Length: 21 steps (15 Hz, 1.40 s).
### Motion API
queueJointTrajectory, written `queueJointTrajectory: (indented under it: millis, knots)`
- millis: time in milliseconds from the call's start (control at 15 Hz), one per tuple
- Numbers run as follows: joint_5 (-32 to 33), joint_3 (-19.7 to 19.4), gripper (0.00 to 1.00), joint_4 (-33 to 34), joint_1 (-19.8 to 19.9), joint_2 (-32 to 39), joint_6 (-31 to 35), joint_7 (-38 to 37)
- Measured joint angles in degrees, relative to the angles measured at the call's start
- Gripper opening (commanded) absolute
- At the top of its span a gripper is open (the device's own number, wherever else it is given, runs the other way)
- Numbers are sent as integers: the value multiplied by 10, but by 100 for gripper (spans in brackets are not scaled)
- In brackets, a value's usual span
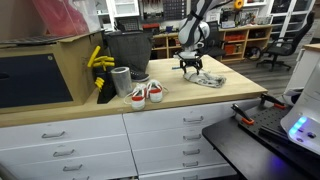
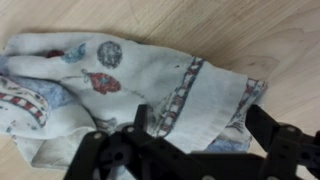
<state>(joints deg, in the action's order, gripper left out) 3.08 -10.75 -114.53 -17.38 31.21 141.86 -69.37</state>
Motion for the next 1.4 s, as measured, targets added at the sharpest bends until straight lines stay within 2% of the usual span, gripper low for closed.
queueJointTrajectory:
  millis: [400,800,1400]
  knots:
    - [12,-1,100,28,8,28,0,-56]
    - [14,-3,100,67,28,71,1,-57]
    - [14,4,100,97,30,83,6,-52]
